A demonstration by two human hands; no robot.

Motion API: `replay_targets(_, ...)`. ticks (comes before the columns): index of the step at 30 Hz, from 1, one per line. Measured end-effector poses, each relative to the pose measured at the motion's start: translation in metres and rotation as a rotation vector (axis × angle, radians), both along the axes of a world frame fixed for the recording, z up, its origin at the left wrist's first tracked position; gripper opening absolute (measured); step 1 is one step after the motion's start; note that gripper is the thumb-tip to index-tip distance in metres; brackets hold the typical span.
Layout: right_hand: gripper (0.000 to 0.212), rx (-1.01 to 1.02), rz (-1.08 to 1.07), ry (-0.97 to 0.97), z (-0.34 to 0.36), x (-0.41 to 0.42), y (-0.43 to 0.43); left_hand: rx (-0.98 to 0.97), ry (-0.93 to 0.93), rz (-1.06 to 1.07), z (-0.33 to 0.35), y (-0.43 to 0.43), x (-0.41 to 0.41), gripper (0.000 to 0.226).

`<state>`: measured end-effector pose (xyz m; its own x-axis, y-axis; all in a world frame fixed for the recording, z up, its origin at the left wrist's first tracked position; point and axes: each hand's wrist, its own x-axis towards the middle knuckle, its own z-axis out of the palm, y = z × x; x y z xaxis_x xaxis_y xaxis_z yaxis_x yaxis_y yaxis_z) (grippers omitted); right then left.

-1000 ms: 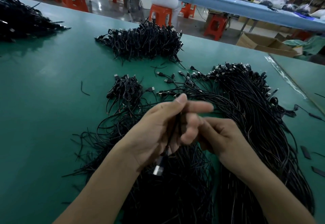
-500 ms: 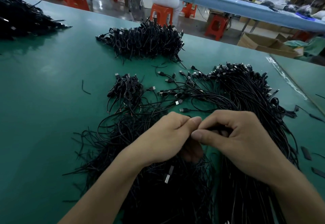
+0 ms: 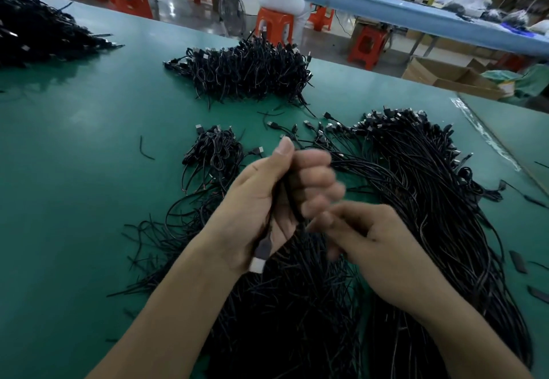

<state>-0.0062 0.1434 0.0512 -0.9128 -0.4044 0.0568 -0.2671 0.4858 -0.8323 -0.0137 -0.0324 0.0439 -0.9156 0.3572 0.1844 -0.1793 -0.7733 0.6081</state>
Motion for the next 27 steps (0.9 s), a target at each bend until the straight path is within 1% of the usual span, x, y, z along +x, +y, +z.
replay_targets(2,0.030,0.140,0.080,0.039,0.001,0.006,-0.002,-0.029,0.024,0.136,-0.004,0.004,-0.002,0.041)
replay_targets(3,0.032,0.184,0.119,0.045,0.002,0.009,-0.002,-0.094,0.048,0.213,-0.007,0.006,-0.003,0.041)
replay_targets(5,0.029,0.228,0.171,0.063,0.006,0.011,-0.001,-0.341,0.098,0.386,-0.012,0.009,-0.004,0.041)
replay_targets(7,0.024,0.247,0.186,0.139,0.011,0.009,0.003,-0.673,0.172,0.514,-0.014,0.012,-0.002,0.041)
replay_targets(9,0.020,0.256,0.178,0.193,0.015,0.004,0.008,-0.989,0.271,0.487,-0.013,0.015,0.002,0.034)
replay_targets(10,0.016,0.250,0.161,0.215,0.017,0.002,0.011,-1.126,0.306,0.432,-0.013,0.017,0.003,0.034)
replay_targets(11,0.011,0.232,0.135,0.240,0.019,0.001,0.013,-1.213,0.311,0.365,-0.013,0.017,0.004,0.040)
replay_targets(12,0.005,0.201,0.105,0.265,0.021,-0.001,0.015,-1.224,0.280,0.285,-0.012,0.018,0.005,0.045)
replay_targets(13,0.001,0.158,0.076,0.289,0.022,-0.002,0.017,-1.158,0.225,0.194,-0.010,0.017,0.006,0.049)
replay_targets(15,0.007,0.037,0.033,0.312,0.023,-0.004,0.020,-0.966,0.120,0.030,-0.005,0.016,0.008,0.054)
replay_targets(16,0.007,-0.023,0.023,0.299,0.023,-0.006,0.021,-0.898,0.102,-0.030,-0.002,0.015,0.009,0.056)
replay_targets(17,0.007,-0.069,0.019,0.273,0.023,-0.008,0.022,-0.857,0.103,-0.075,0.000,0.013,0.010,0.057)
replay_targets(19,0.014,-0.129,0.036,0.180,0.020,-0.011,0.023,-0.841,0.134,-0.114,0.001,0.009,0.011,0.057)
replay_targets(22,0.021,-0.204,0.158,0.012,0.017,-0.012,0.025,-0.791,0.181,-0.196,0.001,0.003,0.011,0.052)
replay_targets(24,0.025,-0.195,0.200,-0.023,0.018,-0.010,0.026,-0.722,0.192,-0.272,0.000,0.001,0.011,0.049)
replay_targets(27,0.021,-0.105,0.176,0.034,0.020,-0.009,0.028,-0.699,0.165,-0.326,-0.001,0.002,0.011,0.048)
